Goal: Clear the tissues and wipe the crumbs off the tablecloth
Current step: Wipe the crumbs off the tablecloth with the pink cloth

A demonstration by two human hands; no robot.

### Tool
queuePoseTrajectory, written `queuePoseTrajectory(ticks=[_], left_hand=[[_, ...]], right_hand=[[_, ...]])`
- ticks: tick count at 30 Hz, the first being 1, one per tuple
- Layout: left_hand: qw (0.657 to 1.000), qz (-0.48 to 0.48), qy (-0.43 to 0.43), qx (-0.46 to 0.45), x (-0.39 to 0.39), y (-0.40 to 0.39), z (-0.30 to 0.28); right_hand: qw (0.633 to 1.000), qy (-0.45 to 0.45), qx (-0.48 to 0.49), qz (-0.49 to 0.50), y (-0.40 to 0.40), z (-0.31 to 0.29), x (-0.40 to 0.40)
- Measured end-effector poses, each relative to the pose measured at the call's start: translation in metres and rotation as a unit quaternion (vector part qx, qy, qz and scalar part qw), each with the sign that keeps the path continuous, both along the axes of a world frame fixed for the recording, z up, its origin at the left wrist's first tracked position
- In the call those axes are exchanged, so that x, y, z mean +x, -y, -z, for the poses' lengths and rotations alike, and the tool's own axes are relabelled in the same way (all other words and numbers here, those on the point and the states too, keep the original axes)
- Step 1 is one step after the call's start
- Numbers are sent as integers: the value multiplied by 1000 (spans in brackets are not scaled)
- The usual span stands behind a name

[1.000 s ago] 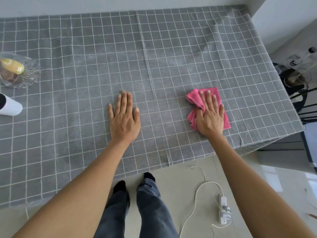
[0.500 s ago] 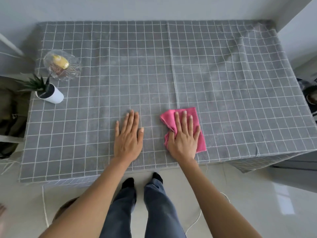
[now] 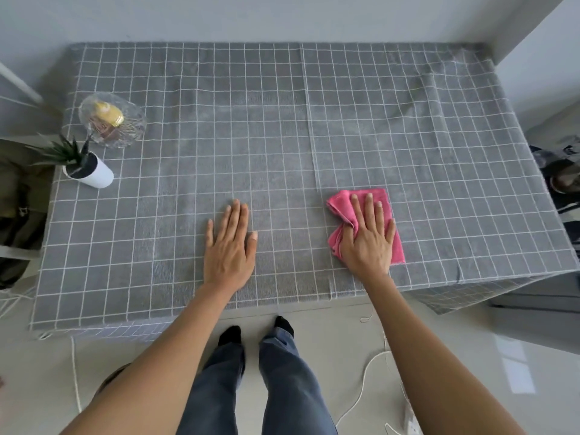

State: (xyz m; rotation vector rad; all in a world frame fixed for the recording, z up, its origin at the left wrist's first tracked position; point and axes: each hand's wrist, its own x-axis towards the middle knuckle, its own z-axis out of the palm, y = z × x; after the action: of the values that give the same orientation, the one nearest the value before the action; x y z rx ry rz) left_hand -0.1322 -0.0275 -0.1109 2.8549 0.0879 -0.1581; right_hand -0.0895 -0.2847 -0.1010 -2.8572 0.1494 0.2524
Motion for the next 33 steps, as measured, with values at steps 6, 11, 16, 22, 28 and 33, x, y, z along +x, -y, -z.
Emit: queuePoseTrajectory(ticks=[6, 11, 16, 22, 28, 33], left_hand=[[1000, -18, -20, 0, -2, 8, -3], [999, -35, -27, -18, -8, 17, -4], [997, -41, -61, -21, -10, 31, -14], [993, 9, -112, -33, -28, 63, -30], [988, 62, -133, -40, -44, 96, -40], [991, 80, -100, -43, -37, 115, -49]], right_hand=[[998, -18, 7, 66, -32, -3, -3], [999, -26, 9, -29, -44, -4, -12], [996, -54, 22, -68, -34, -17, -13], [989, -80, 40, -120, 5, -25, -34], [979, -92, 11, -182, 53, -28, -57], [982, -91, 26, -166, 58, -27, -50]])
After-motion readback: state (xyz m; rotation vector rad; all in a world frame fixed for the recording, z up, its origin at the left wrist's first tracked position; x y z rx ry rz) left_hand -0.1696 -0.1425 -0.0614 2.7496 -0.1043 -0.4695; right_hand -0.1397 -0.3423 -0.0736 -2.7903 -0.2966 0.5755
